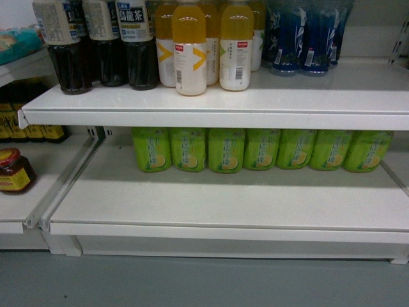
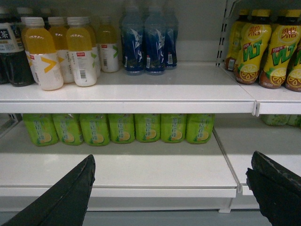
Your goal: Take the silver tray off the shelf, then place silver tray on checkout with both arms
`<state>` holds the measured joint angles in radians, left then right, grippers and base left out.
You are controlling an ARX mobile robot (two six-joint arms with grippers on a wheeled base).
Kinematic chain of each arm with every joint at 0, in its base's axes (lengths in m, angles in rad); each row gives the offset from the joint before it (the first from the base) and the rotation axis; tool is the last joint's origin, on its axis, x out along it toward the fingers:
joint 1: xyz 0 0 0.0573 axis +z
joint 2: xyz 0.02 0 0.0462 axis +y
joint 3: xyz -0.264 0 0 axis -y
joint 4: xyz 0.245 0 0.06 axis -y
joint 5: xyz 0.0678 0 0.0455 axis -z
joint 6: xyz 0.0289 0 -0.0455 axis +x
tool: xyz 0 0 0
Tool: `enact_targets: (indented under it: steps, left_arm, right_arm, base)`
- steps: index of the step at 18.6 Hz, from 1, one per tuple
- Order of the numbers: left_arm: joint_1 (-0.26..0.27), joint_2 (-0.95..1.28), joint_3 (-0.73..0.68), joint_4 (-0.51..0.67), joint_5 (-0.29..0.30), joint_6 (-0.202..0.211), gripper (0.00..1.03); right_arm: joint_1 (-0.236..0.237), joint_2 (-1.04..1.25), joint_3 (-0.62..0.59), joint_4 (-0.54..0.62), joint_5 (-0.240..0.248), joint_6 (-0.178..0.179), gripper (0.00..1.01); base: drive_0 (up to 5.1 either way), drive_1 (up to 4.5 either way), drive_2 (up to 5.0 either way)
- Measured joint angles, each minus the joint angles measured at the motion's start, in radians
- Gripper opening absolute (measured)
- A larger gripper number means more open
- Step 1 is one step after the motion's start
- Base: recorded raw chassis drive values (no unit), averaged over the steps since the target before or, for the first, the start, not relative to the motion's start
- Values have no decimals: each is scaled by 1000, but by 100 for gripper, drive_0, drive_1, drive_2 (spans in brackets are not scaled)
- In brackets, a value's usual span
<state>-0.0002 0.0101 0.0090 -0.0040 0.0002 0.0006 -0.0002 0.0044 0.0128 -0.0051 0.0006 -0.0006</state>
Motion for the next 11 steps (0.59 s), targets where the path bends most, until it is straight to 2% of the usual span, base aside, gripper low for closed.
enact_targets:
  steps: [11]
  left_arm:
    - [0,0,0,0,-1,0,98]
  right_arm:
    - [0,0,0,2,-1,-1,98]
  base:
    - [0,0,0]
